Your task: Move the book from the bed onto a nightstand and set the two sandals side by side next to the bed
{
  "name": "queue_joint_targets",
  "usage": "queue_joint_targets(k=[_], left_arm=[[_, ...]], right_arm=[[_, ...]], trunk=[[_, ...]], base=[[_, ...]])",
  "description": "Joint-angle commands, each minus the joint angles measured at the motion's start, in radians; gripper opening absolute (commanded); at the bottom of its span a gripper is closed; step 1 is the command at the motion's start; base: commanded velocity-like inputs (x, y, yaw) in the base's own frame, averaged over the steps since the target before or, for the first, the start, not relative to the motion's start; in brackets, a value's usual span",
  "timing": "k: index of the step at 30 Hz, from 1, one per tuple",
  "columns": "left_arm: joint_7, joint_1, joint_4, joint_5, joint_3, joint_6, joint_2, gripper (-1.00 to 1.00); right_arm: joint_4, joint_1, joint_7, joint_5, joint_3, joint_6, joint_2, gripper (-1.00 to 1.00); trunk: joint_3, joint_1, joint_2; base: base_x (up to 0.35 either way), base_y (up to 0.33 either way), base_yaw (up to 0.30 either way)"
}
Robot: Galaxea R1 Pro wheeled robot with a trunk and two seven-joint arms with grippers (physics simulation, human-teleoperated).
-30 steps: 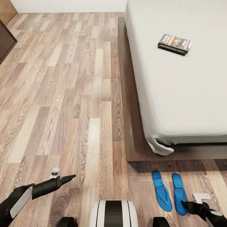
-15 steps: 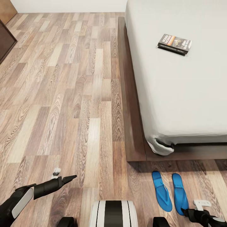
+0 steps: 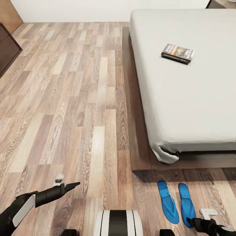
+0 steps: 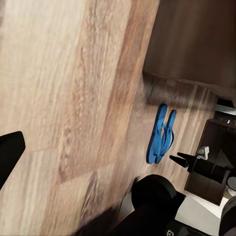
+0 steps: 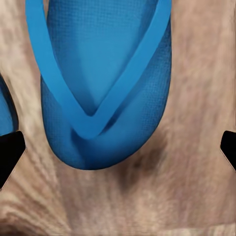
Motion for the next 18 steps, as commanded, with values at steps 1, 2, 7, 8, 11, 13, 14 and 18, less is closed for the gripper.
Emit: queue_joint_targets(k=[1,2,7,8,11,13,14,18], left_arm=[[0.001,0.0,0.0,0.009,-0.004,0.008,0.001,1.0],[0.001,0.0,0.0,0.009,-0.004,0.008,0.001,1.0],[0.001,0.0,0.0,0.009,-0.004,0.008,0.001,1.0],[0.001,0.0,0.0,0.009,-0.004,0.008,0.001,1.0],[0.001,0.0,0.0,0.009,-0.004,0.008,0.001,1.0],[0.001,0.0,0.0,0.009,-0.004,0.008,0.001,1.0],[0.001,0.0,0.0,0.009,-0.004,0.008,0.002,1.0],[0.001,0.0,0.0,0.009,-0.004,0.008,0.001,1.0]], right_arm=[[-0.001,0.0,0.007,-0.007,-0.006,0.005,0.0,1.0],[-0.001,0.0,0.007,-0.007,-0.006,0.005,0.0,1.0],[-0.001,0.0,0.007,-0.007,-0.006,0.004,0.0,1.0],[-0.001,0.0,0.007,-0.007,-0.007,0.004,0.0,1.0],[-0.001,0.0,0.007,-0.007,-0.006,0.004,0.0,1.0],[-0.001,0.0,0.007,-0.007,-0.006,0.004,0.0,1.0],[-0.001,0.0,0.007,-0.007,-0.007,0.004,0.0,1.0],[-0.001,0.0,0.007,-0.008,-0.007,0.003,0.0,1.0]], trunk=[[0.003,-0.001,0.0],[0.007,-0.001,0.0],[0.027,-0.003,0.001],[0.031,-0.004,0.002],[0.042,-0.005,0.002],[0.05,-0.006,0.003],[0.054,-0.006,0.003],[0.069,-0.008,0.004]], base=[[0.0,0.0,0.0],[0.0,0.0,0.0],[0.0,0.0,0.0],[0.0,0.0,0.0],[0.0,0.0,0.0],[0.0,0.0,0.0],[0.0,0.0,0.0],[0.0,0.0,0.0]])
